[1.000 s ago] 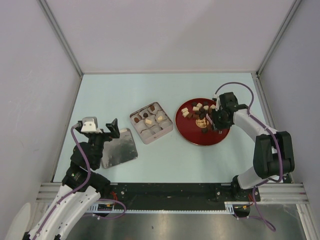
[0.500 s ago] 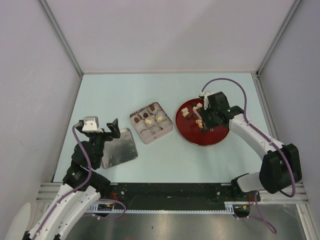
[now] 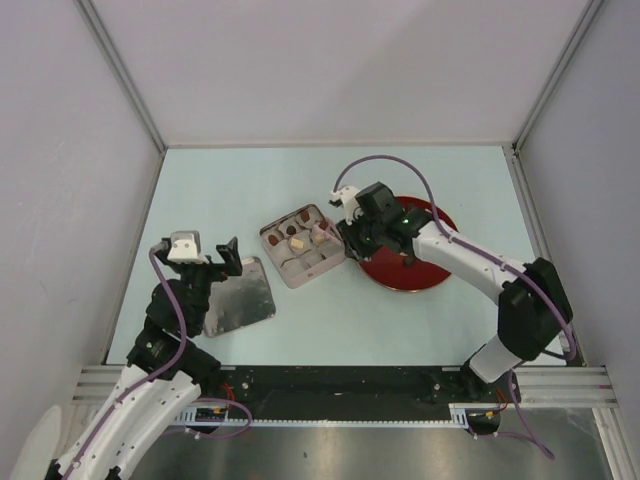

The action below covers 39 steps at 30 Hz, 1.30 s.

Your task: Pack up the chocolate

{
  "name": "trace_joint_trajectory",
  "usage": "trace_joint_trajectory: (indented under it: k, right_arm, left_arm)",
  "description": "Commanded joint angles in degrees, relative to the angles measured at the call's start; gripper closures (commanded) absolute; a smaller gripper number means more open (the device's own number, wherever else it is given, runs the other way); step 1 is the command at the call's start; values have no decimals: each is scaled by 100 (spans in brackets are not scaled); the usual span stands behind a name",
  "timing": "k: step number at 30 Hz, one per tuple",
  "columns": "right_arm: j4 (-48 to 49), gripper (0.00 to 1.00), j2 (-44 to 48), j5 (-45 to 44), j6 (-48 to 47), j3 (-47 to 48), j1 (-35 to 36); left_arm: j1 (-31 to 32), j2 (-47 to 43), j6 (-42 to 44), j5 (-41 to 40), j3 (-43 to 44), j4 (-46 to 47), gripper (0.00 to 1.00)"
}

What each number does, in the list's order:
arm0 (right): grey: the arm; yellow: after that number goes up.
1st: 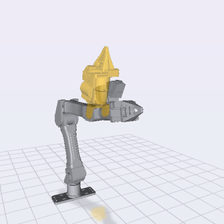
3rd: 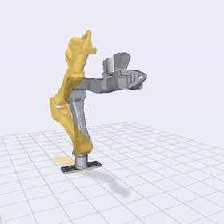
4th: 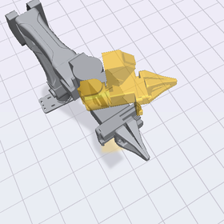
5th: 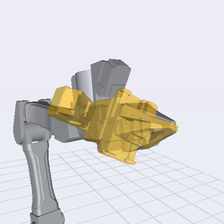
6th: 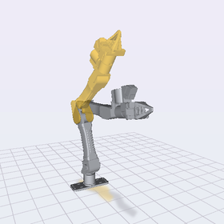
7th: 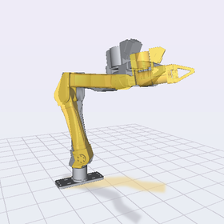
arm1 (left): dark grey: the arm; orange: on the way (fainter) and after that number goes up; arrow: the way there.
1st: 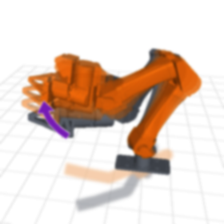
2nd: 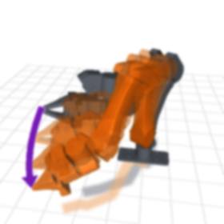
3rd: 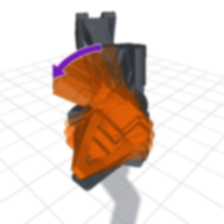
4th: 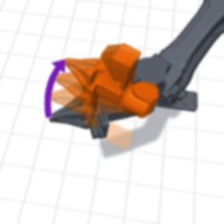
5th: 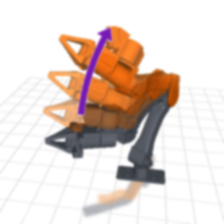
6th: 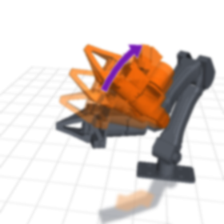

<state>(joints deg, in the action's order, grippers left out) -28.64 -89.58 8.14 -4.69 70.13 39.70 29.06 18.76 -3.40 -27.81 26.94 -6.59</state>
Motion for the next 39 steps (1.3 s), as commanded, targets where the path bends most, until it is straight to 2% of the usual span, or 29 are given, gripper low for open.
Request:
trace_joint_trajectory:
  k: [1, 9, 20, 29, 33, 39]
  right_arm:
    - [517, 91, -488, 390, -348, 510, 397]
    - [553, 90, -1316, 373, -665, 1187, 872]
    - [483, 85, -1870, 328, -735, 1504, 978]
    - [351, 74, -1958, 267, -771, 1521, 1022]
    - [342, 66, -1958, 241, -770, 1521, 1039]
    - [359, 62, -1958, 153, -753, 1521, 1039]
  left_arm:
    - [-41, 66, 120, 4, -13, 149, 0]
    - [-41, 127, 129, -40, -4, 123, 0]
    - [-41, 145, 120, -57, 4, 105, 0]
    - [-41, 136, 138, -40, 4, 123, 0]
    - [-41, 136, 138, -23, 4, 123, 0]
    - [-41, 127, 129, -31, 4, 114, 0]
